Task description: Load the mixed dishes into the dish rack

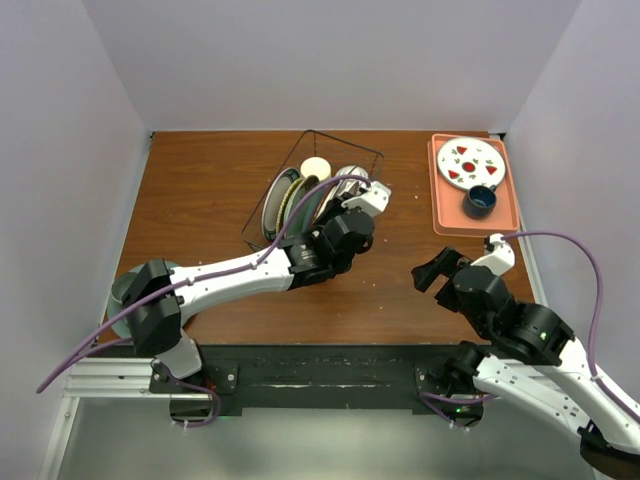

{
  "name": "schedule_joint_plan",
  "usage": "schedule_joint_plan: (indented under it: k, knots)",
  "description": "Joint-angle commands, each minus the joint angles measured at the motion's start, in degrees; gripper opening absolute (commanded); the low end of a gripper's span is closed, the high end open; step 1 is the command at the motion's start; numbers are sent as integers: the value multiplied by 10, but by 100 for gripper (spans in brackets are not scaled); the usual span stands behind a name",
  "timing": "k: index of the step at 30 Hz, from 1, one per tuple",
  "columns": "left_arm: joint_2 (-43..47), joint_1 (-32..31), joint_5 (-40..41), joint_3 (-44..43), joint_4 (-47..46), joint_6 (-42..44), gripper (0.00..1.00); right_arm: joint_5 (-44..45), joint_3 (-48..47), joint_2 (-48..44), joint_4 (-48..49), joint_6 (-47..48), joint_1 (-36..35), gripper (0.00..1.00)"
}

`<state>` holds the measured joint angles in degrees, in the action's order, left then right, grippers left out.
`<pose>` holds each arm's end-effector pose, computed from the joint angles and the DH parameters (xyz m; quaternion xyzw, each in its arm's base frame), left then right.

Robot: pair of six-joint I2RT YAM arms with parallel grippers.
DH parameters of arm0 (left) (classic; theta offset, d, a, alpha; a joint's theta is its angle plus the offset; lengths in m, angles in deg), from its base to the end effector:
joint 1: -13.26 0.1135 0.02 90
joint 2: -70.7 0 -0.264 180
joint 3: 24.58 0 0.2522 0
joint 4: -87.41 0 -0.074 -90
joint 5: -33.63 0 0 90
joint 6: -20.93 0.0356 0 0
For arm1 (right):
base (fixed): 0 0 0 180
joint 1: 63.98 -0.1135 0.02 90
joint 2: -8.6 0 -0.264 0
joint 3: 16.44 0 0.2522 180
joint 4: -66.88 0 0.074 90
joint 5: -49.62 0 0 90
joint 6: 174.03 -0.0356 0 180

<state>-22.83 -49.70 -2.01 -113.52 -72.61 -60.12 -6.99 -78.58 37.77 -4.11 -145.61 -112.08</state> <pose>0.1957 -0.3198 0.3174 0.2396 0.7508 0.1241 0.6029 0.0699 0.0485 0.3155 0.2261 0.8403 0.1945 0.4528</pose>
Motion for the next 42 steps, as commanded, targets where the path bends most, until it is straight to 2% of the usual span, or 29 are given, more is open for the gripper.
schedule_joint_plan:
  k: [1, 6, 17, 26, 31, 35, 38, 42]
  knots:
    - [-30, 7, -22, -10, 18, -56, 0, 5, 4, -3, 19, -12, -2, 99]
    - [-38, 7, -16, -6, 20, -54, 0, 5, 7, -8, 18, -14, -2, 98]
    - [-11, -5, 18, 46, -53, -8, 0, 4, 17, -5, 27, -19, -2, 98]
    - [-4, -20, 70, 91, -191, 121, 0, -6, 22, 6, 41, -16, -2, 99]
    - [-11, -21, 80, 90, -197, 136, 0, -12, 25, 11, 62, -13, -2, 98]
    - [-15, -21, 79, 87, -180, 117, 0, -20, 25, 26, 75, -10, -2, 98]
    - [-20, -21, 79, 88, -165, 104, 10, -23, 23, 36, 81, -6, -2, 99]
    - [-31, -21, 78, 89, -158, 91, 17, -24, 24, 35, 85, -6, -2, 99]
